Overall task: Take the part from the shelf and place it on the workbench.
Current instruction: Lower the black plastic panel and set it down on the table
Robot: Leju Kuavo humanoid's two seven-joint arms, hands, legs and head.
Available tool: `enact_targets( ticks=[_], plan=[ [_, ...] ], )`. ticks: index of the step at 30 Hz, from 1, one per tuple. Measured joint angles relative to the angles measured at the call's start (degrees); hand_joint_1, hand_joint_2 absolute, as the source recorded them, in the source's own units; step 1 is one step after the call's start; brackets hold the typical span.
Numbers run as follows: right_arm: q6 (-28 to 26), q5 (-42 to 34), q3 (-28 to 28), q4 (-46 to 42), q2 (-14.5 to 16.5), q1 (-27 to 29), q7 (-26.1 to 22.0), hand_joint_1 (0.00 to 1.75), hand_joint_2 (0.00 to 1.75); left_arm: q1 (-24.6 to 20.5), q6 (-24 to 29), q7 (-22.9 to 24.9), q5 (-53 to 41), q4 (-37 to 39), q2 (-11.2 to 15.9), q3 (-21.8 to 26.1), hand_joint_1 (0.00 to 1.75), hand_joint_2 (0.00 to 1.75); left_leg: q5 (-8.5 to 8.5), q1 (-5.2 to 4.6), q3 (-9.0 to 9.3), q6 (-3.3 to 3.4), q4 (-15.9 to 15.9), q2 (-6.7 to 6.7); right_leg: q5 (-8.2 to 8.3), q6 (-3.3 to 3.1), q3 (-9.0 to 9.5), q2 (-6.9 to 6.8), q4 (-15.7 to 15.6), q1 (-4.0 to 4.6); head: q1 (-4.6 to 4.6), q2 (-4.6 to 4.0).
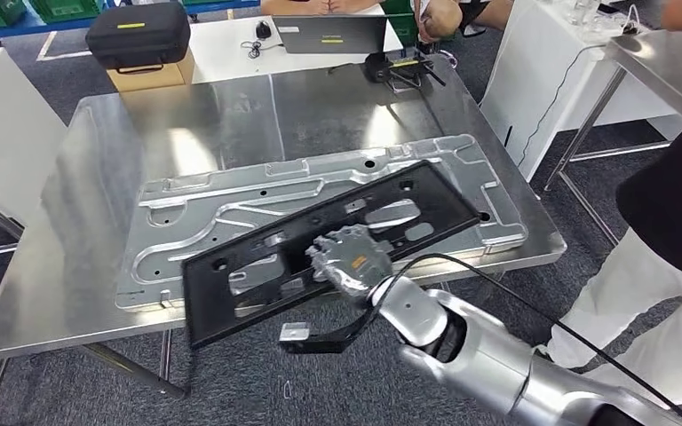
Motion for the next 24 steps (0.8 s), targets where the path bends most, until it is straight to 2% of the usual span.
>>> enact_targets(
  ticks=[3,4,5,7,8,9,10,11,13,14,15,17,19,20,21,23,24],
  plan=[
    [0.72,-0.04,2.85,-0.68,2.45,0.34,-1.36,1.75,1.75,0.16,0.04,0.1,0.23,0.01,0.02,0.01,0.0,1.75,-0.63,0.25,-0.14,-0.49,0.42,-0.04,-0.58,-1.39,0.02,0.1,0.11,0.23,-0.14,0.0],
    [0.96,-0.08,3.61,-0.82,3.12,0.31,-1.58,1.75,1.75,0.18,0.05,0.13,0.27,0.01,0.02,0.02,0.0,1.75,-1.36,0.39,-0.69,-0.75,1.71,0.06,-0.67,-1.74,0.15,0.1,0.08,0.22,-0.15,0.0],
    [1.15,-0.16,4.23,-0.96,3.73,0.26,-1.72,1.75,1.75,0.17,0.07,0.15,0.32,0.01,0.03,0.02,0.0,1.75,-2.55,0.48,-1.81,-1.04,4.12,0.18,-0.77,-2.05,0.3,0.09,0.04,0.17,-0.2,0.0],
    [1.54,-0.48,5.3,-1.12,4.57,0.16,-1.83,1.75,1.75,0.17,0.07,0.15,0.39,0.01,0.02,0.02,0.0,1.75,-5.71,0.53,-5.99,-1.46,12.12,0.34,-1.07,-2.45,0.58,0.08,0.04,0.25,-0.27,0.0],
    [1.69,-0.63,5.79,-1.13,4.81,0.17,-1.85,1.75,1.75,0.18,0.07,0.15,0.4,0.01,0.02,0.03,0.0,1.75,-6.73,0.55,-8.19,-1.54,15.82,0.37,-1.23,-2.56,0.72,0.07,0.04,0.3,-0.29,0.0],
    [1.81,-0.77,6.25,-1.13,4.99,0.2,-1.85,1.75,1.75,0.19,0.07,0.15,0.41,0.01,0.01,0.03,0.0,1.75,-6.82,0.54,-9.73,-1.52,17.95,0.39,-1.42,-2.62,0.91,0.07,0.05,0.35,-0.3,0.0],
    [1.86,-0.86,6.63,-1.13,5.12,0.2,-1.83,1.75,1.75,0.2,0.07,0.15,0.41,0.01,0.01,0.04,0.0,1.75,-5.73,0.53,-10.12,-1.4,17.68,0.4,-1.63,-2.62,1.18,0.09,0.04,0.38,-0.3,0.0],
    [1.87,-0.98,6.9,-1.13,5.25,0.17,-1.75,1.75,1.75,0.21,0.07,0.15,0.41,0.01,0.01,0.04,0.0,1.75,-3.61,0.51,-9.29,-1.18,14.92,0.4,-1.85,-2.57,1.53,0.14,0.04,0.4,-0.3,0.0],
    [1.83,-1.2,7.22,-1.13,5.47,0.0,-1.41,1.75,1.75,0.26,0.07,0.16,0.47,0.01,0.02,0.04,0.0,1.75,1.01,0.35,-5.85,-0.55,6.33,0.42,-2.3,-2.32,2.15,0.31,-0.02,0.47,-0.3,-0.01],
    [1.78,-1.31,7.28,-1.13,5.53,-0.1,-1.04,1.75,1.75,0.28,0.07,0.16,0.54,0.01,0.02,0.04,0.0,1.75,2.26,0.19,-4.52,-0.34,3.1,0.41,-2.46,-2.12,2.28,0.38,-0.06,0.52,-0.3,-0.01],
    [1.7,-1.4,7.3,-1.13,5.5,-0.18,-0.5,1.75,1.75,0.35,0.08,0.15,0.65,0.01,0.03,0.05,0.0,1.75,2.66,-0.03,-3.87,-0.17,1.34,0.38,-2.54,-1.85,2.32,0.43,-0.16,0.53,-0.3,-0.01],
    [1.46,-1.67,7.18,-1.14,5.27,-0.28,1.07,1.75,1.75,0.46,0.17,0.15,0.93,0.01,0.03,0.07,0.0,1.75,2.35,-0.37,-3.63,0.24,0.66,0.31,-2.54,-1.07,2.5,0.44,-0.63,0.42,-0.32,0.0],
    [1.19,-1.89,6.76,-1.27,4.62,-0.37,2.48,1.75,1.75,0.55,0.29,0.14,1.21,0.01,0.02,0.09,0.0,1.75,2.54,-0.18,-2.78,0.87,-0.23,0.31,-3.03,-0.38,2.65,0.27,-0.22,0.41,-0.27,0.0],
    [1.07,-1.91,6.44,-1.39,4.2,-0.48,3.0,1.75,1.75,0.56,0.33,0.14,1.29,0.01,0.02,0.11,0.0,1.75,2.63,-0.06,-2.21,1.16,-0.73,0.32,-3.91,-0.21,2.03,0.19,1.43,0.52,-0.22,0.0],
    [0.97,-1.88,6.11,-1.51,3.72,-0.56,3.56,1.75,1.75,0.57,0.34,0.14,1.37,0.01,0.01,0.12,0.0,1.75,2.57,0.01,-1.7,1.42,-1.0,0.36,-5.28,-0.17,0.63,0.1,4.44,0.61,-0.16,0.0],
    [0.88,-1.67,5.57,-1.65,2.72,-0.57,4.82,1.75,1.75,0.59,0.35,0.15,1.57,0.01,0.01,0.14,0.0,1.75,2.12,-0.27,-1.04,1.93,-1.07,0.45,-8.14,-0.18,-3.6,0.06,12.14,0.76,-0.12,0.0],
    [0.89,-1.52,5.36,-1.68,2.16,-0.45,5.49,1.75,1.75,0.62,0.35,0.16,1.69,0.01,0.01,0.15,0.0,1.75,1.86,-0.45,-0.74,2.09,-1.05,0.48,-8.51,-0.24,-5.23,0.05,14.6,0.83,-0.12,0.0]
  ],
)
